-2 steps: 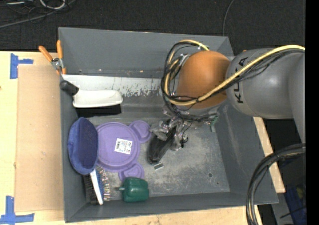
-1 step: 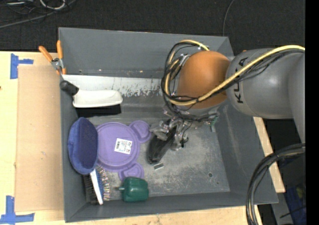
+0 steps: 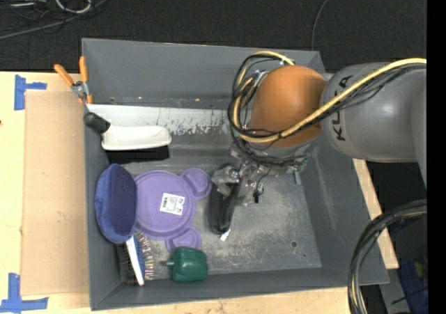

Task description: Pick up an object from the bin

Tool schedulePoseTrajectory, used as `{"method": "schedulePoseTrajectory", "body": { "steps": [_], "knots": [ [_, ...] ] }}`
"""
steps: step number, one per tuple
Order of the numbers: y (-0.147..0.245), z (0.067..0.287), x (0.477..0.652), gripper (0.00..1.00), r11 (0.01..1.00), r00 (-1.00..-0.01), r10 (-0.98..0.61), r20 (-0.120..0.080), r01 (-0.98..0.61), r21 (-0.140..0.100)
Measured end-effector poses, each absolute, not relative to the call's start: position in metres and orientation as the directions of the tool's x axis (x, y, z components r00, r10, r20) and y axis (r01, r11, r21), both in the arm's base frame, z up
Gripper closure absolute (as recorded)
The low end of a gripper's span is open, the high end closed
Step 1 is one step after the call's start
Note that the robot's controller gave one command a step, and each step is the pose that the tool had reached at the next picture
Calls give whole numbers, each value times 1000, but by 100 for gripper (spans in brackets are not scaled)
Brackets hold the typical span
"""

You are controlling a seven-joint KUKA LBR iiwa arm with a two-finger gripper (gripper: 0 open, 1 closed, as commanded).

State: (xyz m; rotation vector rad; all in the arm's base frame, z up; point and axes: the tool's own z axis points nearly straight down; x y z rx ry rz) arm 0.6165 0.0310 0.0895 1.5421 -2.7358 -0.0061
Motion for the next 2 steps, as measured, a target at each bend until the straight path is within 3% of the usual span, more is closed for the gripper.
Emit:
{"method": "schedulePoseTrajectory", "body": {
  "steps": [1,2],
  "knots": [
    [32,103,616,100,517,-517,-856,0,-856,5],
    [32,130,613,100,519,-519,-855,5,-855,14]
  ]
}}
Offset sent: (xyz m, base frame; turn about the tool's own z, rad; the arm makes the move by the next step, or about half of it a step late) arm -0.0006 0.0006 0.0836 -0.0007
